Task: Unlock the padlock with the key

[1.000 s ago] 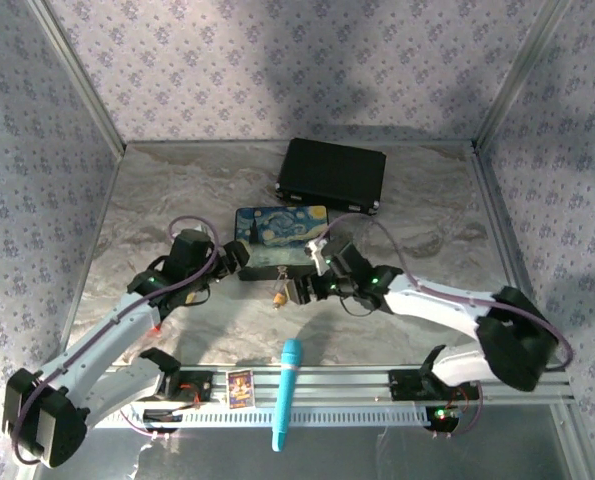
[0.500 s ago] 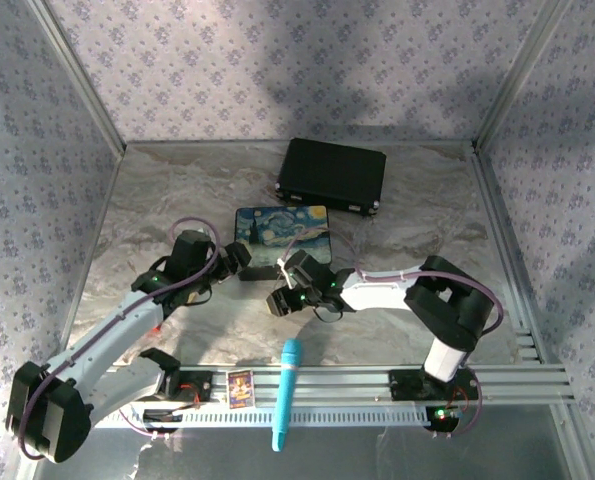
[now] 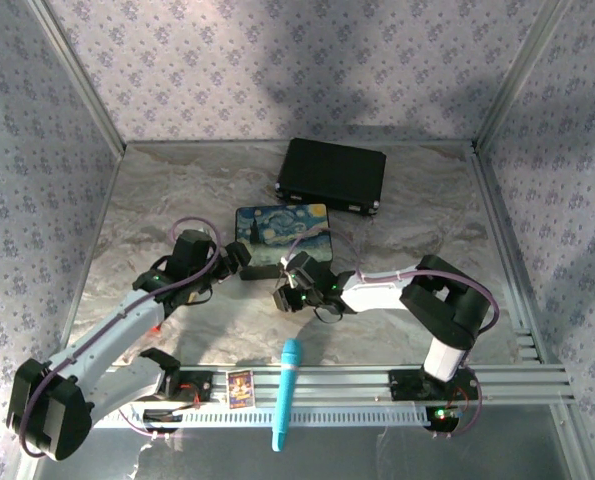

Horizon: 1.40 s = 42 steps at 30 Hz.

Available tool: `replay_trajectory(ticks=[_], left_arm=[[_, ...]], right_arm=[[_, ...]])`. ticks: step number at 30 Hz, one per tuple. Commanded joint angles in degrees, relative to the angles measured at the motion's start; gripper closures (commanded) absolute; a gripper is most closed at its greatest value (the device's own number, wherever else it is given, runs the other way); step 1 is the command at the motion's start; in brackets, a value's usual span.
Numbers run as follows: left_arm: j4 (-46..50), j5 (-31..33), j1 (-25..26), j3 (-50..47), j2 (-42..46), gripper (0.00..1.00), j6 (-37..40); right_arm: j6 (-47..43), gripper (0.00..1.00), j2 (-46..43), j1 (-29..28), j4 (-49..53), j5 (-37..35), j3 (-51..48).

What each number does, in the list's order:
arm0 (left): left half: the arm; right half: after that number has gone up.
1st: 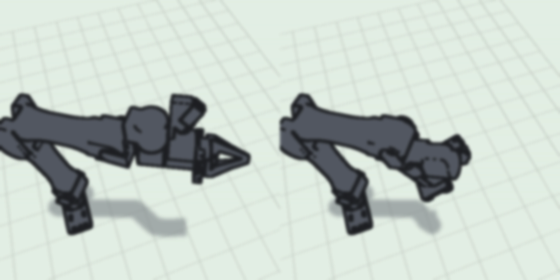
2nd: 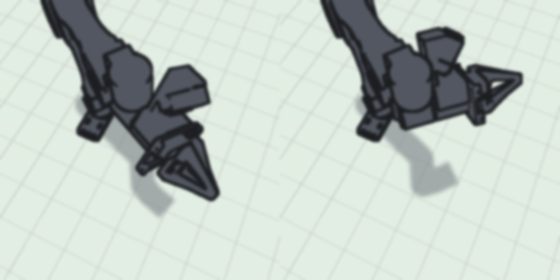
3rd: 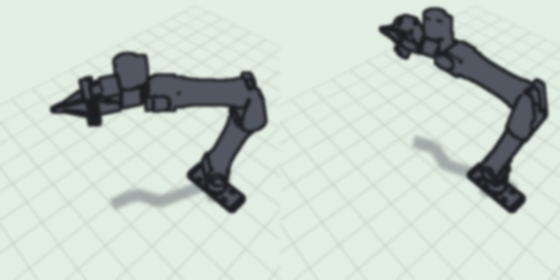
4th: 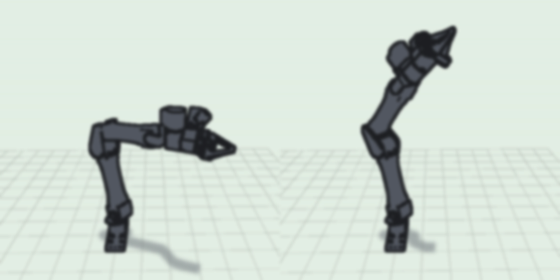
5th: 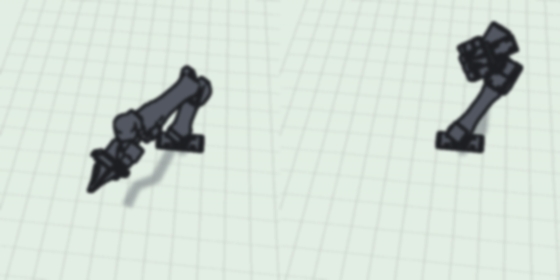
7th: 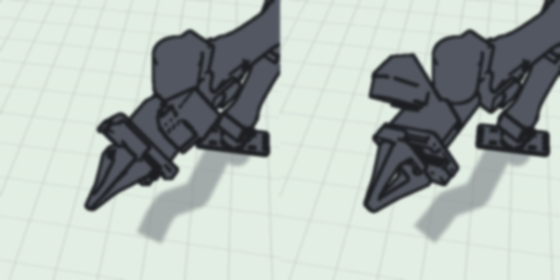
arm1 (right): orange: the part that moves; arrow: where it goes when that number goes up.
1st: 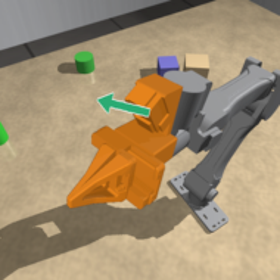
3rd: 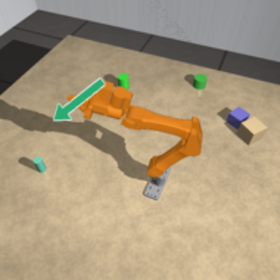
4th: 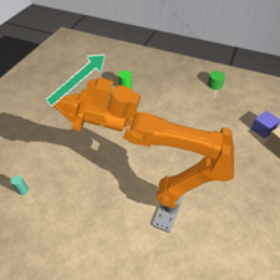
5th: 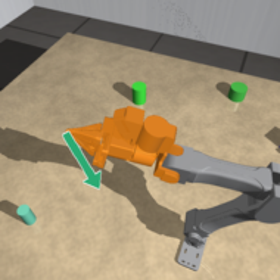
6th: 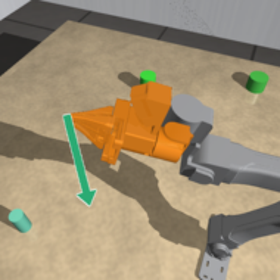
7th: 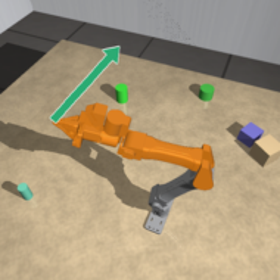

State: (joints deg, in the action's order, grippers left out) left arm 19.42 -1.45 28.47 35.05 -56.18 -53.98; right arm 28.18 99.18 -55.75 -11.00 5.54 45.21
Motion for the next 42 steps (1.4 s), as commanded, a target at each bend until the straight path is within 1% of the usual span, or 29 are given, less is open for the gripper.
replay_trajectory(ticks=[1, 5, 8, 10, 12, 13, 14, 15, 16, 17, 18, 20, 22, 23, 24, 28, 31, 33, 35, 37, 38, 42], left_arm=[[-0.34, 0.92, -0.45, 1.90, -0.59, 0.00, 1.11], [0.12, 1.48, -0.41, 2.27, -0.71, 0.00, 2.57], [1.43, 4.36, 0.85, 4.20, -0.72, 0.00, 8.39], [2.77, 9.82, 4.58, 6.80, -1.34, 0.00, 17.26], [6.81, 15.09, 7.70, 11.24, -3.73, 0.00, 24.69], [8.69, 16.01, 9.14, 13.72, -5.77, 0.01, 28.99], [10.48, 16.33, 10.37, 15.96, -7.57, 0.05, 32.98], [13.17, 17.83, 12.27, 18.98, -9.88, 0.06, 36.98], [15.76, 19.84, 14.03, 21.79, -12.69, 0.06, 40.11], [17.53, 20.80, 15.24, 23.86, -14.72, 0.06, 42.84], [18.73, 21.13, 16.38, 25.62, -16.93, 0.07, 47.21], [17.92, 21.60, 17.70, 26.57, -20.05, 0.09, 54.07], [16.93, 20.07, 18.01, 27.07, -23.09, 0.11, 60.32], [16.07, 20.13, 18.29, 27.09, -24.31, 0.11, 62.35], [15.51, 20.00, 18.58, 27.23, -25.55, 0.12, 64.20], [14.69, 19.24, 19.24, 27.98, -30.13, 0.14, 68.99], [15.80, 21.33, 19.41, 28.51, -33.62, 0.20, 70.52], [14.52, 22.85, 19.50, 27.70, -35.02, 0.23, 71.54], [13.49, 23.22, 19.41, 26.76, -36.28, 0.30, 72.22], [15.07, 23.94, 19.31, 27.89, -38.04, 0.41, 70.48], [15.16, 23.65, 19.34, 27.93, -38.44, 0.45, 69.48], [14.39, 19.15, 19.90, 26.19, -38.65, 0.58, 66.50]], right_arm=[[2.55, 0.68, 1.62, 0.45, -1.94, 2.04, -2.56], [4.12, 0.74, 0.06, 1.14, -4.99, 3.69, -5.09], [5.87, 0.78, -1.71, 1.75, -9.72, 5.47, -8.22], [7.30, 0.81, -2.28, 2.69, -13.66, 6.87, -10.63], [9.52, 0.86, -2.09, 3.70, -17.26, 8.10, -12.47], [10.58, 0.88, -1.68, 4.38, -19.37, 9.03, -13.34], [11.46, 0.89, -1.30, 4.86, -21.40, 10.23, -14.08], [12.63, 0.92, -0.86, 5.43, -23.72, 11.20, -14.87], [13.49, 0.93, -0.38, 5.73, -25.80, 12.08, -15.46], [13.94, 0.94, -0.01, 5.85, -26.99, 12.61, -15.80], [14.39, 0.94, 0.13, 5.83, -27.86, 12.52, -16.09], [14.87, 0.95, 0.48, 5.38, -29.28, 11.84, -16.71], [16.42, 0.96, 1.29, 5.07, -32.20, 11.51, -17.64], [17.49, 0.96, 1.87, 5.19, -34.13, 11.59, -18.11], [18.56, 0.99, 2.52, 5.16, -36.41, 11.86, -18.59], [20.45, 1.00, 3.55, 4.94, -40.46, 10.75, -19.77], [21.18, 1.00, 4.01, 4.79, -42.20, 10.49, -20.32], [21.25, 1.00, 3.85, 4.64, -42.83, 10.13, -20.88], [21.41, 1.00, 3.52, 4.42, -43.33, 9.35, -21.82], [21.61, 1.00, 2.81, 4.40, -43.49, 8.32, -22.68], [21.69, 1.00, 2.46, 4.33, -43.54, 7.79, -23.11], [22.99, 1.00, 1.90, 4.04, -44.83, 5.71, -23.52]])
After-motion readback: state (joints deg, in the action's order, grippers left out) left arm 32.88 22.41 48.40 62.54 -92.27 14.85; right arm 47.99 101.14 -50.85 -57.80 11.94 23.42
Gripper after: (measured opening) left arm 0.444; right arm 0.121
